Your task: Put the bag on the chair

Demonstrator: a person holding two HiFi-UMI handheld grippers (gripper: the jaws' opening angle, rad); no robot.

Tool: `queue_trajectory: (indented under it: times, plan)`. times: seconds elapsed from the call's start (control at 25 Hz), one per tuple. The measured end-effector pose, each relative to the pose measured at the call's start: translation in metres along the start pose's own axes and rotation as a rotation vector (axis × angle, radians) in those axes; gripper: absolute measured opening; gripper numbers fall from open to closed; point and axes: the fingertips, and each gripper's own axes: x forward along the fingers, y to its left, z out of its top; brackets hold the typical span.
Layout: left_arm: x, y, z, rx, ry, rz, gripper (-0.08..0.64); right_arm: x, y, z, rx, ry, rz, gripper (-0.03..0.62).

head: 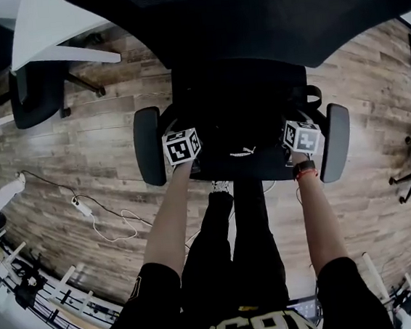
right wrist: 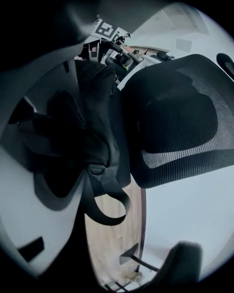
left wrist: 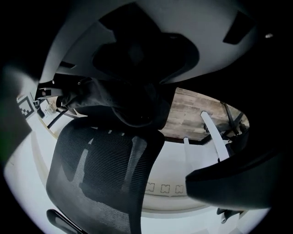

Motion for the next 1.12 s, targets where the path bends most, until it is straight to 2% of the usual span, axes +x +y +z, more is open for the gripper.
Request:
queue_trajectory:
  times: [0.04, 0.08, 0.24, 0.52, 0.6, 0.72, 0.8, 0.88, 1.12]
  plan:
    - [-0.002, 0.0, -0.002, -0.015, 0.013, -0.003, 0.199, -0.004, 0.002, 0.0, 0.005, 0.011, 0.005, 0.314]
    - [-0.004, 0.0, -0.004, -0.027, 0.026, -0.006, 0.226, -0.008, 0.005, -0.001, 0.014, 0.019, 0.011, 0.367]
    - [-0.022, -0.017, -0.016, -0.04, 0.059, -0.028, 0.281, -0.024, 0.014, -0.006, 0.032, -0.018, 0.027, 0.371]
    - [-0.072, -0.059, -0.031, -0.084, 0.052, -0.098, 0.302, -0.073, 0.057, -0.008, 0.005, -0.067, 0.063, 0.371]
    - [-0.088, -0.069, -0.023, -0.07, 0.031, -0.111, 0.302, -0.087, 0.071, -0.007, -0.012, -0.063, 0.085, 0.363]
    - [-0.111, -0.082, -0.002, -0.046, -0.017, -0.137, 0.302, -0.117, 0.09, 0.005, -0.031, -0.083, 0.095, 0.302]
    - [-0.131, -0.09, 0.016, -0.024, -0.057, -0.153, 0.302, -0.139, 0.101, 0.018, -0.047, -0.112, 0.103, 0.304]
    - [-0.152, -0.097, 0.037, 0.007, -0.106, -0.167, 0.302, -0.158, 0.113, 0.032, -0.065, -0.146, 0.121, 0.336]
    - [-0.212, -0.104, 0.092, 0.062, -0.247, -0.183, 0.301, -0.206, 0.138, 0.076, -0.079, -0.278, 0.135, 0.337]
